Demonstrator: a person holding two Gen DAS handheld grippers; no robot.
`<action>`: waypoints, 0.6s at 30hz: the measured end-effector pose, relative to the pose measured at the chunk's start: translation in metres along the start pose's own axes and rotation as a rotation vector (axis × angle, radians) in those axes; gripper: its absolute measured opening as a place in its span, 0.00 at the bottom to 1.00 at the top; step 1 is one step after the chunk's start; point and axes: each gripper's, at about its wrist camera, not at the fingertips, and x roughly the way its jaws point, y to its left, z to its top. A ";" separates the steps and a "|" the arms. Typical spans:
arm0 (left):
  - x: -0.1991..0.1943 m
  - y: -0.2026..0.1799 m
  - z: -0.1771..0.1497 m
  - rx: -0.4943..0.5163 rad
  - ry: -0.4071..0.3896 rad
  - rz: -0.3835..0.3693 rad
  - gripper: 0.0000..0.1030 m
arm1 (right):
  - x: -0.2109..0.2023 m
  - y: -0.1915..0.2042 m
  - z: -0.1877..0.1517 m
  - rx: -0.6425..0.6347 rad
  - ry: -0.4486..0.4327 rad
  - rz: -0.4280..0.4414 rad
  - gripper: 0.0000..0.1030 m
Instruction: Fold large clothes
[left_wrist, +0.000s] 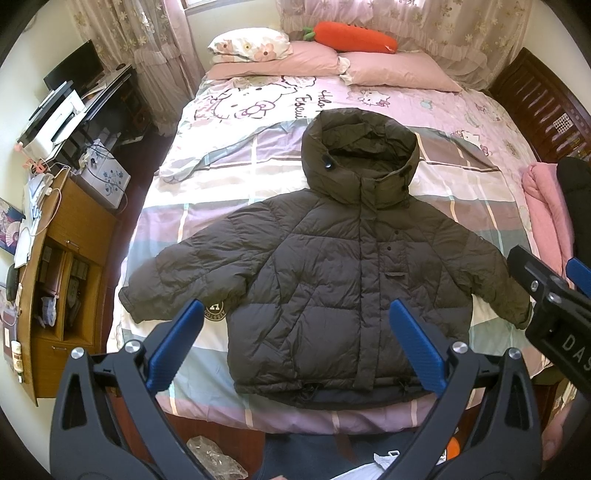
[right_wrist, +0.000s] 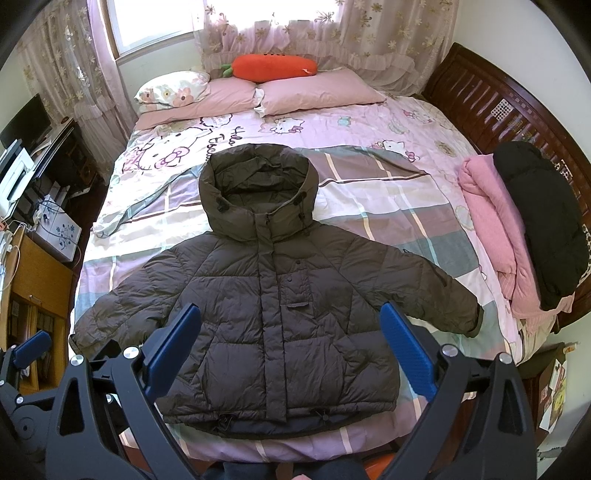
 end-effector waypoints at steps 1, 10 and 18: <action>0.000 0.001 0.001 0.000 0.000 -0.001 0.98 | 0.000 0.000 0.000 -0.001 0.000 0.000 0.95; -0.006 0.004 0.009 0.004 -0.002 -0.006 0.98 | -0.006 -0.001 0.002 0.016 -0.036 0.016 0.95; 0.015 0.010 0.009 0.010 0.007 0.002 0.98 | -0.018 -0.003 0.003 0.014 -0.090 0.027 0.95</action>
